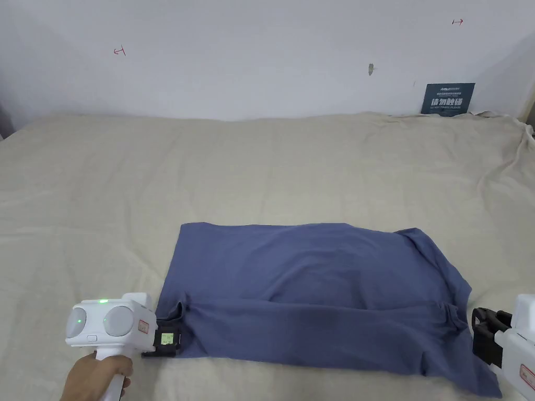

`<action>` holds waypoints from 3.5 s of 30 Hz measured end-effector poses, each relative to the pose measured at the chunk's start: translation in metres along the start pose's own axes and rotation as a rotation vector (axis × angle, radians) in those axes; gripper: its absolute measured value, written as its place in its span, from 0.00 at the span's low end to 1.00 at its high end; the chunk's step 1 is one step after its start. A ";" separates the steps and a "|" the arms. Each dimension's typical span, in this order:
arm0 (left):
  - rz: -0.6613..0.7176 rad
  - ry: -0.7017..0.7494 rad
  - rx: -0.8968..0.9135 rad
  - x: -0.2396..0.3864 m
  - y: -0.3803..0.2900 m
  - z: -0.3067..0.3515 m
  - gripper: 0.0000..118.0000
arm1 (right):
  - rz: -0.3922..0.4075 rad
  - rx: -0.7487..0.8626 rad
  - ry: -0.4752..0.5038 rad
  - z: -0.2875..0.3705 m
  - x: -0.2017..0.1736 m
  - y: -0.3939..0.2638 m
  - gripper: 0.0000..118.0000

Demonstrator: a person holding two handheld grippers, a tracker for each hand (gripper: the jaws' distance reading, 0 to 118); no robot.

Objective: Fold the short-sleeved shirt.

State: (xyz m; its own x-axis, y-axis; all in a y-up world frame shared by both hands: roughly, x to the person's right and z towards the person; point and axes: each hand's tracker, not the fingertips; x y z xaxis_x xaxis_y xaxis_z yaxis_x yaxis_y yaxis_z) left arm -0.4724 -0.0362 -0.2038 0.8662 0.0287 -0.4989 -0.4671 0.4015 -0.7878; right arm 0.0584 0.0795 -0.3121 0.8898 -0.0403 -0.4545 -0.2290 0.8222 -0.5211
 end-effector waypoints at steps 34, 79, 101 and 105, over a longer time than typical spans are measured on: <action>-0.068 -0.076 0.075 0.020 0.010 0.065 0.04 | -0.088 -0.352 -0.065 -0.107 0.057 -0.053 0.77; -0.026 -0.004 -0.045 -0.009 -0.133 0.070 0.04 | -0.076 -0.467 -0.031 -0.015 0.039 -0.136 0.04; -0.030 -0.004 0.382 0.014 -0.065 0.174 0.96 | 0.035 -0.004 -0.048 0.049 0.005 -0.005 0.71; -0.064 0.026 0.533 0.028 -0.038 0.184 0.95 | 0.042 0.073 -0.046 0.044 -0.005 0.018 0.70</action>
State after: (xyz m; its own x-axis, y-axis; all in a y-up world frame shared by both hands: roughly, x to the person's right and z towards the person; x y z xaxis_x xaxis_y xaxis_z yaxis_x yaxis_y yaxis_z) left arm -0.3970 0.1180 -0.1211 0.8820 -0.0312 -0.4702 -0.2527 0.8108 -0.5279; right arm 0.0673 0.1197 -0.2879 0.8976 0.0195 -0.4403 -0.2382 0.8619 -0.4476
